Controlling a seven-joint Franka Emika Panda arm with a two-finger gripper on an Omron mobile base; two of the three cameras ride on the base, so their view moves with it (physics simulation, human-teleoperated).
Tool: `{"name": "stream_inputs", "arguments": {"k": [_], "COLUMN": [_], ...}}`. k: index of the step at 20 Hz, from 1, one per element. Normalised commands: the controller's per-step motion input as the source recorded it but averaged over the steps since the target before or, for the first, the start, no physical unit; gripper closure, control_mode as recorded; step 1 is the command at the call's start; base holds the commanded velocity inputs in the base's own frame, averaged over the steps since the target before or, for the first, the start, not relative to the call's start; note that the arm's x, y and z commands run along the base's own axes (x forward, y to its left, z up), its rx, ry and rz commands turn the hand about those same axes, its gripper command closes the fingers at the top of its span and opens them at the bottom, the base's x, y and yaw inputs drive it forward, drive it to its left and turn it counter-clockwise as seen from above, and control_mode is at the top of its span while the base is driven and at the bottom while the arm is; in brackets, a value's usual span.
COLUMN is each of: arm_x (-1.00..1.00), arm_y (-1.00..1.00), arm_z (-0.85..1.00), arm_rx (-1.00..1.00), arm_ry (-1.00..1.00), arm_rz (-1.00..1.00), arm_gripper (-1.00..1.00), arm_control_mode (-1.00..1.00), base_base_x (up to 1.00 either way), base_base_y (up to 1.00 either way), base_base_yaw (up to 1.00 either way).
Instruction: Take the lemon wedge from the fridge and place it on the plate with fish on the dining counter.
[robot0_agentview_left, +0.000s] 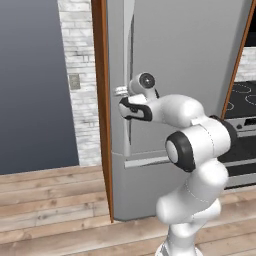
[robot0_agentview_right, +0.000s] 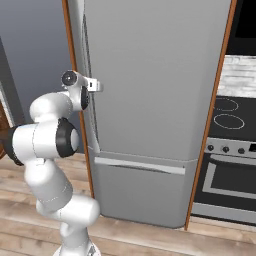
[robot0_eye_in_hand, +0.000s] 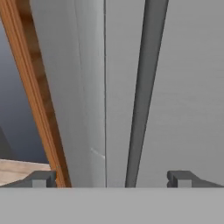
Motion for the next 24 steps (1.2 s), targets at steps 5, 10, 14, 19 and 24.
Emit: {"name": "stream_inputs", "arguments": {"k": [5,10,14,19,24], "arm_x": [0.46,0.52,0.58,0.03,-0.88], "arm_y": [0.16,0.15,0.06,0.0,-0.79], "arm_z": [-0.08,-0.09,-0.05,0.0,0.0], "arm_rx": [0.0,0.0,-0.01,0.0,0.03], "arm_ry": [0.0,0.0,0.0,0.0,-0.12], "arm_rz": [0.0,0.0,0.0,-0.01,-0.11], "arm_gripper": [-1.0,-1.0,1.0,1.0,1.0], "arm_control_mode": [-1.0,-1.0,-1.0,-1.0,-1.0], "base_base_x": [0.0,0.0,0.0,0.0,0.0], "base_base_y": [0.0,0.0,0.0,0.0,0.0], "base_base_yaw": [0.0,0.0,0.0,0.0,0.0]}}
